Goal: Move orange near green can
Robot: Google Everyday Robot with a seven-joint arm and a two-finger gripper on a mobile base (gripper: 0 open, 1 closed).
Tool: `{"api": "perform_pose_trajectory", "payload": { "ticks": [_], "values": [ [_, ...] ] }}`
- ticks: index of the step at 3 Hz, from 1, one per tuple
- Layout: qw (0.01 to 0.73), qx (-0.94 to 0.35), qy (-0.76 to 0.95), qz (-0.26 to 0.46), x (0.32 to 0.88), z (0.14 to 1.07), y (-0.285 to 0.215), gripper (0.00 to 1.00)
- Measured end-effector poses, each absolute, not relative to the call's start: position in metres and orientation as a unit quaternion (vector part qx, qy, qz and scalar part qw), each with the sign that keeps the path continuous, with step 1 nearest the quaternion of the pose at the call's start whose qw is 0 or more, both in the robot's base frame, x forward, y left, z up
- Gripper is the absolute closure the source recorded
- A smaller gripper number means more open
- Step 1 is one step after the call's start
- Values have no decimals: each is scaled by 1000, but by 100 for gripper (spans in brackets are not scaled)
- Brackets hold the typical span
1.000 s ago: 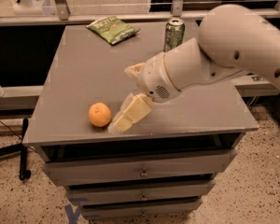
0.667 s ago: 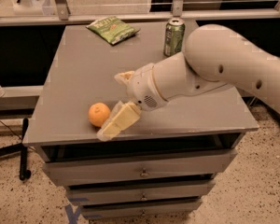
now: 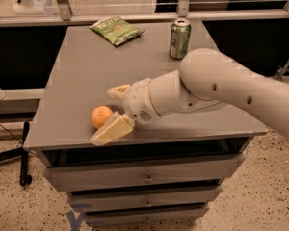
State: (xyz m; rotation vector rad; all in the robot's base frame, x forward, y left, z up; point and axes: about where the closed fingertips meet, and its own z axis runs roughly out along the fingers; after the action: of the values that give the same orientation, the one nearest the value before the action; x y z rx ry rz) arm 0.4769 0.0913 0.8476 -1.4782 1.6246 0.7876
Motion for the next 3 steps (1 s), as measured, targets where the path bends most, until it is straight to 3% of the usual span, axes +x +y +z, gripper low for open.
{"api": "perform_pose_trajectory", "payload": {
  "ticks": [2, 3],
  "values": [
    [401, -565, 649, 315, 484, 843, 86, 65],
    [413, -551, 664, 293, 504, 856, 51, 87]
  ]
}}
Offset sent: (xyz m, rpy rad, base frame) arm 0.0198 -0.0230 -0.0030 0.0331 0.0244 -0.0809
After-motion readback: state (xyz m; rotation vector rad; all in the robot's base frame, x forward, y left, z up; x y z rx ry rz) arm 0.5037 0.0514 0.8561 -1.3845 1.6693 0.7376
